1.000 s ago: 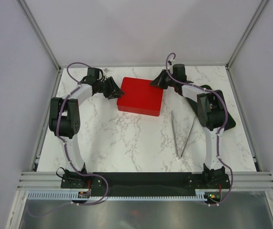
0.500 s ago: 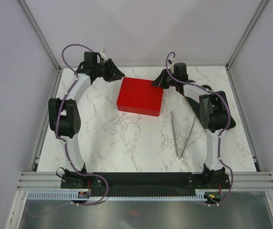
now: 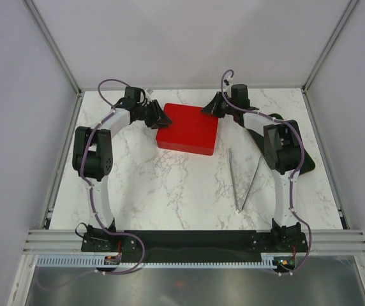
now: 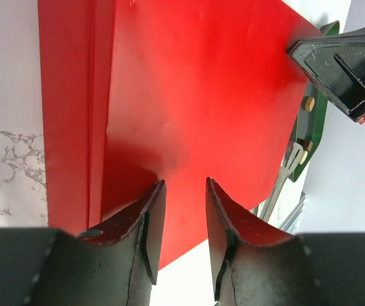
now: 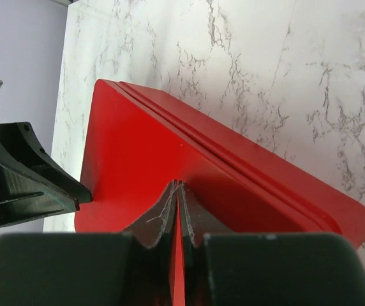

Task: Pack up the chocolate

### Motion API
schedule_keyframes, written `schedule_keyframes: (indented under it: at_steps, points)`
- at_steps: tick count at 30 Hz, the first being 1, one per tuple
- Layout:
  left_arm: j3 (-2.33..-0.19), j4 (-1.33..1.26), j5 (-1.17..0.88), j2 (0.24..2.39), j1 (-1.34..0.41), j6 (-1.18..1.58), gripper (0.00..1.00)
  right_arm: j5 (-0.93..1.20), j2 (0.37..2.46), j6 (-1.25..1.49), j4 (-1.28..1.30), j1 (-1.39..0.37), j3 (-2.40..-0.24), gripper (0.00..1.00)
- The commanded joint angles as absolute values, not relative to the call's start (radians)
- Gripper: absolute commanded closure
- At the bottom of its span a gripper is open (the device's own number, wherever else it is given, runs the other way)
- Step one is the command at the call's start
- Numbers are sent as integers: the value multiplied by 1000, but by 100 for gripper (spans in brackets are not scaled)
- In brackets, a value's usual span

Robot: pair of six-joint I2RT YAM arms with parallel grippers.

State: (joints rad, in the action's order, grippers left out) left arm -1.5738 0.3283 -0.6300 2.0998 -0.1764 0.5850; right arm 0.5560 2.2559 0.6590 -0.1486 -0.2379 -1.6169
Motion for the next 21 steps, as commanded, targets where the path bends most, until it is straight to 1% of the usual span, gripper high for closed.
schedule_keyframes:
  at_steps: [1,5,7,10,11,14,18,21]
  points:
    - [-1562,325,-568,2140,-179,558,60,451,2264,600,-57,-235,-1565,89]
    - [-1571,345,-545,2089,-176,558,60,459,2197,572,-49,-232,-1566,86]
    - [-1571,376,-517,2028,-178,555,60,453,2157,537,-43,-232,-1588,80]
    - [-1537,403,-450,1930,-178,545,58,459,2140,494,-41,-218,-1631,66]
    - [-1525,408,-434,1902,-179,543,58,463,2141,483,-41,-218,-1641,59]
    - [-1470,440,-379,1812,-179,538,57,486,2163,446,-38,-213,-1687,50]
    - [-1370,439,-365,1726,-224,554,60,514,2215,385,-31,-215,-1750,45]
    - [-1287,422,-373,1686,-283,566,65,517,2252,305,-2,-215,-1805,44]
